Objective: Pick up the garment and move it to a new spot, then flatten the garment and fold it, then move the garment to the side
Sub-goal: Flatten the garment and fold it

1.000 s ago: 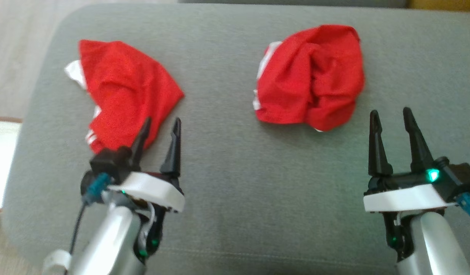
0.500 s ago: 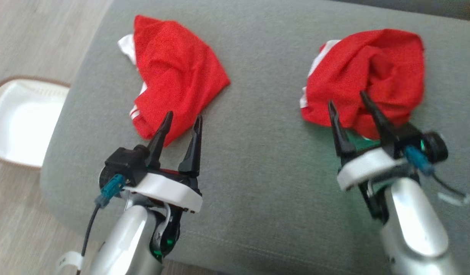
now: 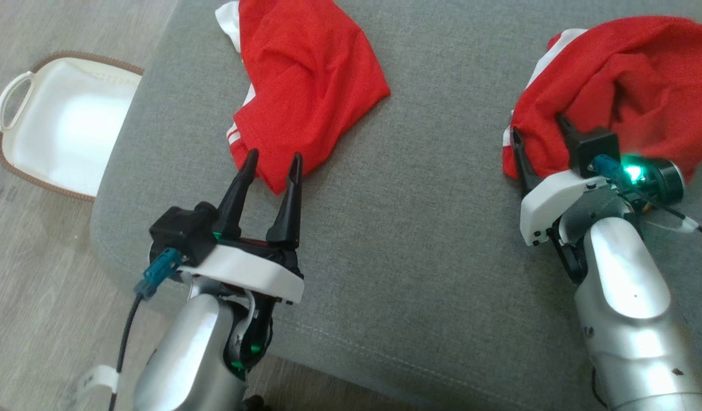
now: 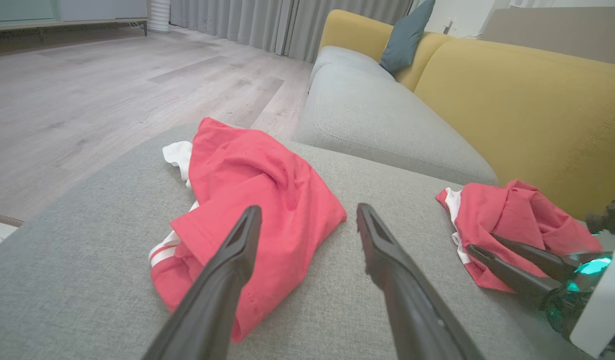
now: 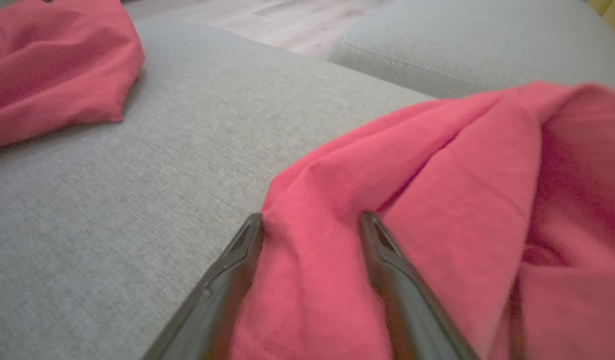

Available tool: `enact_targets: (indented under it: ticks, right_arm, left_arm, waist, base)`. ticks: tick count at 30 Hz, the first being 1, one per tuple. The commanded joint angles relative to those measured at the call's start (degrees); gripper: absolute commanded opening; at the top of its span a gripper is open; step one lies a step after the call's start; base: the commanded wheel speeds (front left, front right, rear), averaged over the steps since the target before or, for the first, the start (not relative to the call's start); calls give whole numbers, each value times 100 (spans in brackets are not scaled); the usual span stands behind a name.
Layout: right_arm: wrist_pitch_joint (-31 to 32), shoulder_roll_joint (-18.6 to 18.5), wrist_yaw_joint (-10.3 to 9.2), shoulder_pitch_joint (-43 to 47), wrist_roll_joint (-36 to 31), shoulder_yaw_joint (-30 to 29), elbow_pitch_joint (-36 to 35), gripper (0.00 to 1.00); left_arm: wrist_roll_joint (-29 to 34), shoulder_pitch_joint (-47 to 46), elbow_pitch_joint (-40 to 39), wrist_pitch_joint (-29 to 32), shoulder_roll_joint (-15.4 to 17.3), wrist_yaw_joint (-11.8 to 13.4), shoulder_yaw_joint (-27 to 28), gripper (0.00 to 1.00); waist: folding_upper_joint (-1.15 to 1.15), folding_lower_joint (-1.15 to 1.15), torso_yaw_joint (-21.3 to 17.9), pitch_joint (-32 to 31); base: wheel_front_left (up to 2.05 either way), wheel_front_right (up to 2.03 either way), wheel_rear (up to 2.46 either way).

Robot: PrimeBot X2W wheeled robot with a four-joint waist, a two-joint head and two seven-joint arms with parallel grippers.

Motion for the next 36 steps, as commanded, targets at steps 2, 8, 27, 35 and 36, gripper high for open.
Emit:
enact_targets:
  ticks: [2, 8, 27, 35, 36]
  right_arm:
    - [-7, 25, 24, -179, 54, 111, 39, 0]
    - [-565, 25, 24, -252, 684, 588, 253, 0]
    - [-1073, 25, 24, -1129, 3385, 1437, -1336, 0]
    - [-307, 25, 24, -526, 3629, -19, -1168, 0]
    - [-180, 25, 24, -437, 3601, -273, -1040, 0]
  left_arm:
    - [-36, -148, -194, -44, 23, 52, 149, 100]
    - [-40, -71, -137, -44, 22, 87, 175, 100]
    - [140, 415, -208, -45, 22, 107, 558, 100]
    - [193, 402, -259, -45, 22, 50, 520, 100]
    - [201, 387, -261, -45, 22, 46, 508, 100]
  waist:
    - [0, -1, -26, -22]
    - [0, -1, -173, -379]
    - [0, -1, -716, -1176]
    - [0, -1, -953, -1034]
    - [0, -1, -980, -998]
  base:
    - [0, 0, 0]
    - [0, 0, 0]
    - [0, 0, 0]
    - [0, 0, 0]
    - [0, 0, 0]
